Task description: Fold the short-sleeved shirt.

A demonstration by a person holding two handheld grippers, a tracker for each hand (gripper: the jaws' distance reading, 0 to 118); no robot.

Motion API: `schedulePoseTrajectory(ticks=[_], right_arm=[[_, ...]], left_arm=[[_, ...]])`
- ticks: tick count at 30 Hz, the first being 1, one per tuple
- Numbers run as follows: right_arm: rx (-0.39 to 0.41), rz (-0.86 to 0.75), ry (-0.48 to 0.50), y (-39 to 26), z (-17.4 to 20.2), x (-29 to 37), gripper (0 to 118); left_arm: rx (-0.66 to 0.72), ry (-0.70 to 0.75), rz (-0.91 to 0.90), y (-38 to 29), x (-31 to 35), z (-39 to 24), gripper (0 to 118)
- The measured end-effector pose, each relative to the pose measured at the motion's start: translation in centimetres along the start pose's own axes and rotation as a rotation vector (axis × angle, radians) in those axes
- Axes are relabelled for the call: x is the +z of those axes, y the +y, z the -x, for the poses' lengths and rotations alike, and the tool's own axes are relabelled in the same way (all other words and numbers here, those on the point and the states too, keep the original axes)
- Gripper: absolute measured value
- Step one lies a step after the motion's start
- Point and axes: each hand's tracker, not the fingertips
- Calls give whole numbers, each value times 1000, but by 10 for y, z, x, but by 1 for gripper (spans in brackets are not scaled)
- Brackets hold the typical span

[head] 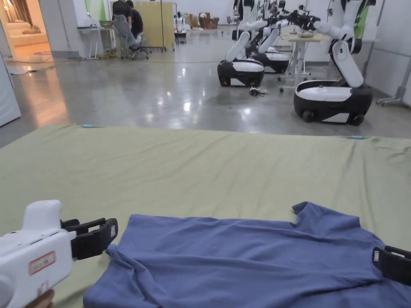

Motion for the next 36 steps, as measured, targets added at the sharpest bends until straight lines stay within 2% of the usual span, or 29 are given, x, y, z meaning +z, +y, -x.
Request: schedulePoseTrajectory(ticks=[3, 5, 7, 9, 10, 11, 12, 13, 14, 15, 16, 17, 21, 24, 29, 31, 34, 36], right_arm=[[11, -107, 68, -8, 14, 64, 91], [39, -207, 77, -21, 25, 108, 91], [67, -252, 82, -40, 41, 150, 91], [79, -265, 124, -58, 54, 178, 91], [90, -253, 141, -66, 59, 189, 87], [105, -236, 141, -73, 64, 196, 78], [141, -233, 121, -81, 69, 202, 62], [174, -232, 88, -88, 75, 208, 37], [191, -224, 64, -92, 78, 212, 19], [174, -223, 73, -97, 80, 216, 8], [161, -218, 76, -101, 78, 216, 6], [140, -216, 77, -104, 78, 219, 0], [99, -197, 86, -111, 76, 220, 0], [97, -199, 92, -110, 76, 219, 0], [117, -211, 97, -106, 74, 217, 0], [107, -212, 102, -106, 70, 218, 0], [89, -206, 105, -109, 58, 217, 0], [78, -197, 97, -113, 50, 215, 0]], left_arm=[[-92, 8, -72, 1, 62, -26, 75], [-168, 26, -99, -9, 100, -42, 75], [-243, 64, -149, -22, 137, -57, 75], [-260, 90, -178, -35, 164, -68, 75], [-259, 111, -188, -41, 174, -71, 74], [-252, 135, -197, -46, 182, -75, 73], [-242, 149, -195, -51, 190, -78, 72], [-230, 157, -201, -55, 198, -80, 63], [-209, 157, -203, -57, 204, -81, 41], [-195, 143, -198, -60, 212, -82, 13], [-184, 154, -205, -64, 217, -84, 3], [-178, 183, -213, -68, 220, -84, 2], [-141, 144, -146, -71, 222, -78, 2], [-133, 135, -114, -72, 213, -73, 2], [46, 41, -83, -67, 175, -40, 7], [108, -47, 7, -68, 141, -20, 40], [126, 27, 119, -71, 80, 3, 56], [129, 35, 203, -76, 40, 17, 58]])
